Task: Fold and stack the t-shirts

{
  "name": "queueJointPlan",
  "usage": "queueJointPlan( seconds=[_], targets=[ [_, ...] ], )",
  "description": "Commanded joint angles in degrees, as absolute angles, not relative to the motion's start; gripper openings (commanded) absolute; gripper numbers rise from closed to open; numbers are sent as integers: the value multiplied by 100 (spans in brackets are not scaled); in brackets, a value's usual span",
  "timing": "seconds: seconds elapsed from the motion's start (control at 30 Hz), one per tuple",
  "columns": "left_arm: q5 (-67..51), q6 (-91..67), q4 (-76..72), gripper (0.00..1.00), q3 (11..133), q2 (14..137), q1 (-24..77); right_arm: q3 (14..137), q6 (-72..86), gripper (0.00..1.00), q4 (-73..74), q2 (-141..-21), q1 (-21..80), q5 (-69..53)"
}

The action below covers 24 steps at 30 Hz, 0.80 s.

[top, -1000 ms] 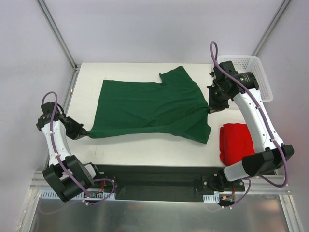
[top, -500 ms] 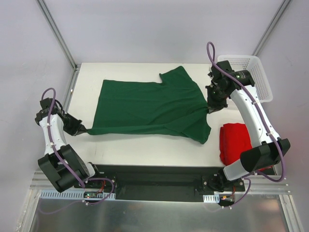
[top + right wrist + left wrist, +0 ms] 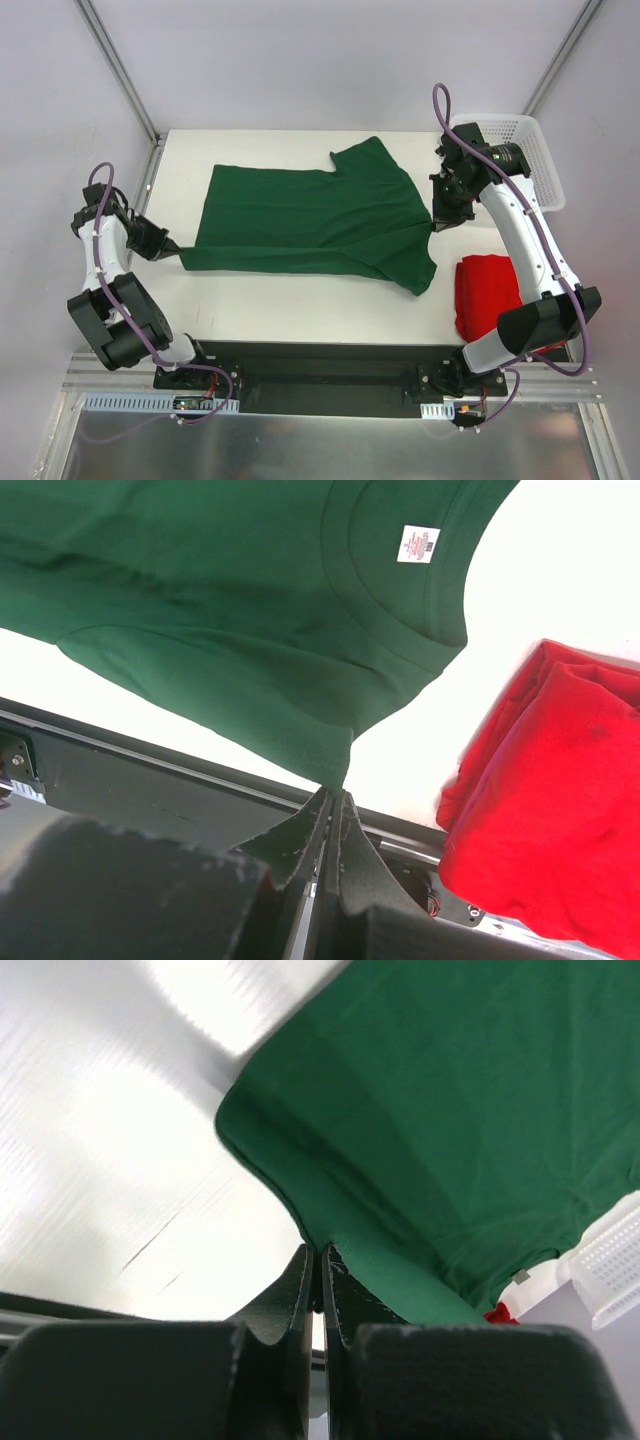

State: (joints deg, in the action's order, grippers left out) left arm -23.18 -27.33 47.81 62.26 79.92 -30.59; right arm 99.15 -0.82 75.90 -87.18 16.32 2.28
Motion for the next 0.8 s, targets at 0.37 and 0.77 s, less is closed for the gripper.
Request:
queueJointPlan(
  seconds=[0.37,0.77],
  targets=[
    [-2294,-2944,4658,0,7304,8903,-2145,9870,-18,1,8244,-8640,1494,439],
    [-2092,-2769,4676,0,7778,9439,-2127,9967,-79,1,8209,-8956,1354,633]
  ],
)
